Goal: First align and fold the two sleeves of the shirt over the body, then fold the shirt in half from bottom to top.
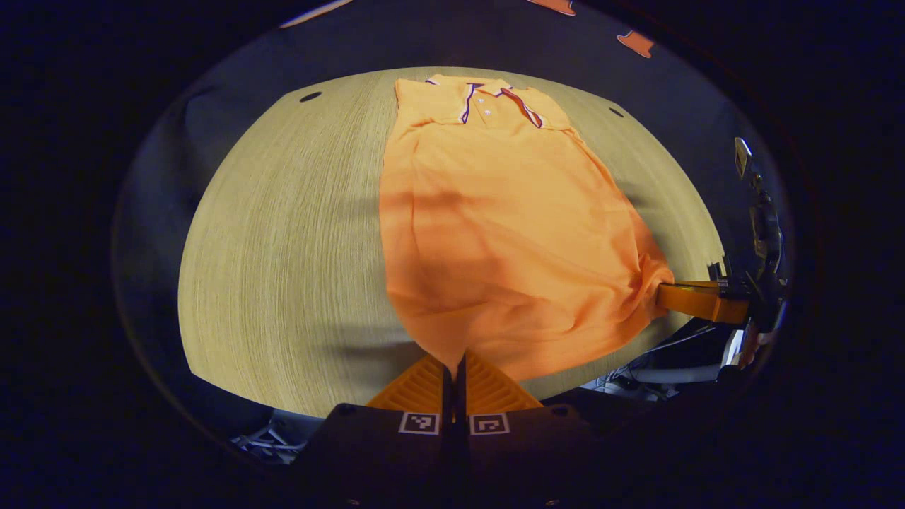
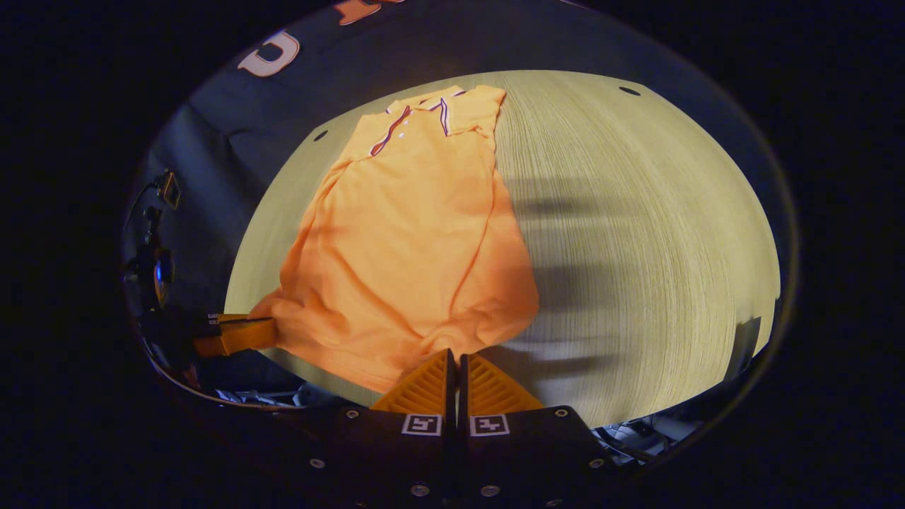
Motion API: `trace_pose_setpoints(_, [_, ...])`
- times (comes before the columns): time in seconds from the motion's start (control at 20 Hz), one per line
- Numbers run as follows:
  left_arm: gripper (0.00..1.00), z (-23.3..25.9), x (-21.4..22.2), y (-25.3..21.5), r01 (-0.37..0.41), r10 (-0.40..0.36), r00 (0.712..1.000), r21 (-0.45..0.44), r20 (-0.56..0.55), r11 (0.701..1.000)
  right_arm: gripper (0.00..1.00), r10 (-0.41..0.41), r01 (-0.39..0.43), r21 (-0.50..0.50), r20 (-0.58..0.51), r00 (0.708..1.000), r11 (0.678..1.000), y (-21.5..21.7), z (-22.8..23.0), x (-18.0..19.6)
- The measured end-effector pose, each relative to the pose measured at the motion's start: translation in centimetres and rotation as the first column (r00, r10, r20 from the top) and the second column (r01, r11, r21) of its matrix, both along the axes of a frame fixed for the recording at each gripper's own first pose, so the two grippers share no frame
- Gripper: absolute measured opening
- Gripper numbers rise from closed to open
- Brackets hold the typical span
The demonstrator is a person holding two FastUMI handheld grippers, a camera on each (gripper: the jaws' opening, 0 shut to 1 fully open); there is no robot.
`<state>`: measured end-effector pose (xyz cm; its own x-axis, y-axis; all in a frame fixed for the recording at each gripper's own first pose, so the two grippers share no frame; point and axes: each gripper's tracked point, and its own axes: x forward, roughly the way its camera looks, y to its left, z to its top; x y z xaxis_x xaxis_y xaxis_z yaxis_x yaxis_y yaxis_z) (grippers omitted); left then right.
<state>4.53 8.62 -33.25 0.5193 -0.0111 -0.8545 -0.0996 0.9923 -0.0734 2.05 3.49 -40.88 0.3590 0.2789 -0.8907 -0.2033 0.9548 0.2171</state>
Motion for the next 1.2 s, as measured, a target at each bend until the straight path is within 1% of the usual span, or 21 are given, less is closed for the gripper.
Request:
trace_pose_setpoints(0.1, [0.01, 1.1, 0.8, 0.1, 0.011, -0.01, 0.999, -0.013, 0.03, 1.0, 0.01, -0.006, 0.004, 0.037, 0.034, 0.999, 0.999, 0.8, 1.0, 1.5])
trace_pose_setpoints(0.2, [0.01, 2.2, 1.8, 0.3, 0.021, -0.02, 0.998, -0.013, 0.056, 1.0, 0.0, -0.01, 0.007, 0.044, 0.065, 0.998, 0.999, 1.1, 1.7, 2.8])
trace_pose_setpoints(0.3, [0.01, 3.2, 2.8, 0.7, 0.03, -0.029, 0.996, -0.007, 0.08, 1.0, 0.0, -0.005, 0.001, 0.055, 0.077, 0.997, 0.998, 1.5, 2.9, 3.6])
trace_pose_setpoints(0.4, [0.01, 4.3, 4.1, 0.8, 0.028, -0.025, 0.994, -0.025, 0.11, 0.999, 0.01, 0.005, -0.01, 0.057, 0.078, 0.997, 0.998, 2.2, 3.5, 4.7])
trace_pose_setpoints(0.45, [0.01, 5.0, 4.8, 0.9, 0.03, -0.026, 0.992, -0.028, 0.124, 0.999, 0.05, 0.004, -0.009, 0.056, 0.091, 0.996, 0.998, 2.2, 4.0, 5.2])
trace_pose_setpoints(0.5, [0.03, 5.6, 5.5, 1.0, 0.034, -0.03, 0.99, -0.024, 0.135, 0.999, 0.01, 0.005, -0.01, 0.053, 0.108, 0.994, 0.999, 2.1, 4.7, 5.9])
trace_pose_setpoints(0.55, [0.01, 6.3, 6.5, 1.3, 0.037, -0.034, 0.988, -0.016, 0.148, 0.999, 0.01, -0.002, -0.003, 0.04, 0.133, 0.991, 0.999, 2.0, 5.4, 7.1])
trace_pose_setpoints(0.85, [0.01, 8.9, 11.7, 1.9, 0.074, -0.073, 0.976, 0.005, 0.203, 0.997, 0.0, -0.008, 0.004, 0.016, 0.207, 0.978, 1.0, 2.6, 8.4, 12.8])
trace_pose_setpoints(1.0, [0.01, 9.2, 14.2, 3.0, 0.067, -0.065, 0.977, -0.002, 0.204, 0.998, 0.0, -0.017, 0.014, 0.015, 0.233, 0.972, 1.0, 3.1, 9.1, 15.3])
trace_pose_setpoints(1.2, [0.01, 10.9, 17.7, 4.6, 0.056, -0.05, 0.971, -0.018, 0.234, 0.998, 0.01, -0.039, 0.036, 0.018, 0.259, 0.965, 0.999, 3.5, 9.8, 18.5])
